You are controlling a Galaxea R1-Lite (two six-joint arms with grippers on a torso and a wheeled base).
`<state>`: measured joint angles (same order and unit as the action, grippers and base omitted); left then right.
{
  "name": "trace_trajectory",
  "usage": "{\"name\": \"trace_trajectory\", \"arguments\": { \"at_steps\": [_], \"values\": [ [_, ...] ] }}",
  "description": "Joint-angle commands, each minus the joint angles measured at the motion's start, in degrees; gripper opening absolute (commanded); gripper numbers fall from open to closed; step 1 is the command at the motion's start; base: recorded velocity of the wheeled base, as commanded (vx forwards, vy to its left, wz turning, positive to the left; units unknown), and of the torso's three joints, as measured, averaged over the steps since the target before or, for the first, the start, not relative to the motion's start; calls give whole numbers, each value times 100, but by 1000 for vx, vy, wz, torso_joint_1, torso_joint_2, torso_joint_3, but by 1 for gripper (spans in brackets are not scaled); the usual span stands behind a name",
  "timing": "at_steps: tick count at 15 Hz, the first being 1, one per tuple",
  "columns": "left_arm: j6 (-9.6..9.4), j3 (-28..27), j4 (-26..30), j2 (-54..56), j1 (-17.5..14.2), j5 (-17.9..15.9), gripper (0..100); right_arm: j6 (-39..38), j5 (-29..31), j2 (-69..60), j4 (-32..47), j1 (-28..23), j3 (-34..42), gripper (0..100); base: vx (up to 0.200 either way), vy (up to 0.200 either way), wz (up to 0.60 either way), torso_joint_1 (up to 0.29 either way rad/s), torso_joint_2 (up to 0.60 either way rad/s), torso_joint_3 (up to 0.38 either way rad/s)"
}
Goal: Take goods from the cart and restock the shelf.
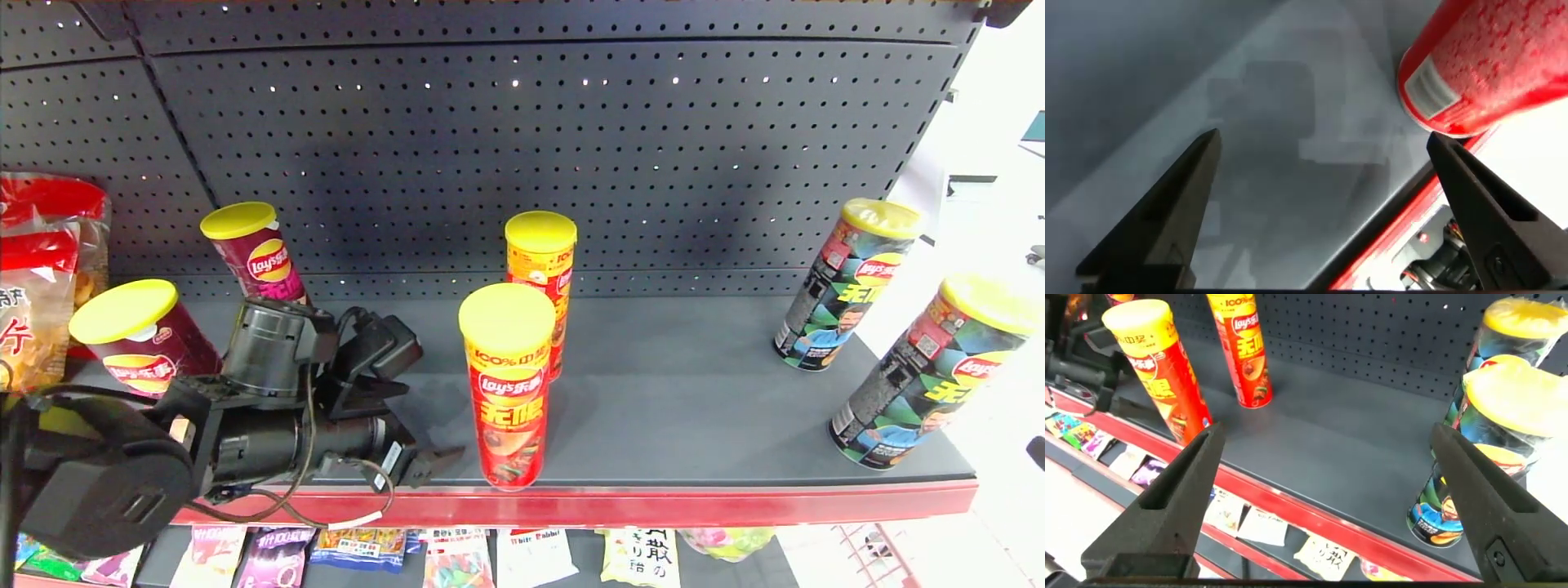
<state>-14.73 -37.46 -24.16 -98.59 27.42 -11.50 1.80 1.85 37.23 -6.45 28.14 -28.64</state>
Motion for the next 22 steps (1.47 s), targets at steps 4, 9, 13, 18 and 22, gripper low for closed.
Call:
{"name": "trace_trajectory", "arguments": {
  "at_steps": [4, 9, 13, 18, 22],
  "values": [
    [5, -200, -1, -240, 80, -2, 100, 4, -1, 4, -6, -10, -10, 100, 0, 0, 0, 0, 0, 0],
    [5, -393, -1, -398, 88, -2, 100, 4, -10, -5, -6, -71, 7, 100, 0, 0, 0, 0, 0, 0],
    [-4, -552, -1, -504, 106, -2, 100, 4, -10, 4, -6, -71, 7, 100, 0, 0, 0, 0, 0, 0],
    [5, -727, -1, -618, 168, -2, 100, -5, -10, 12, -6, -71, 16, 100, 0, 0, 0, 0, 0, 0],
    [5, -736, -1, -636, 194, -2, 100, -5, -10, 4, -6, -71, 33, 100, 0, 0, 0, 0, 0, 0]
  ]
}}
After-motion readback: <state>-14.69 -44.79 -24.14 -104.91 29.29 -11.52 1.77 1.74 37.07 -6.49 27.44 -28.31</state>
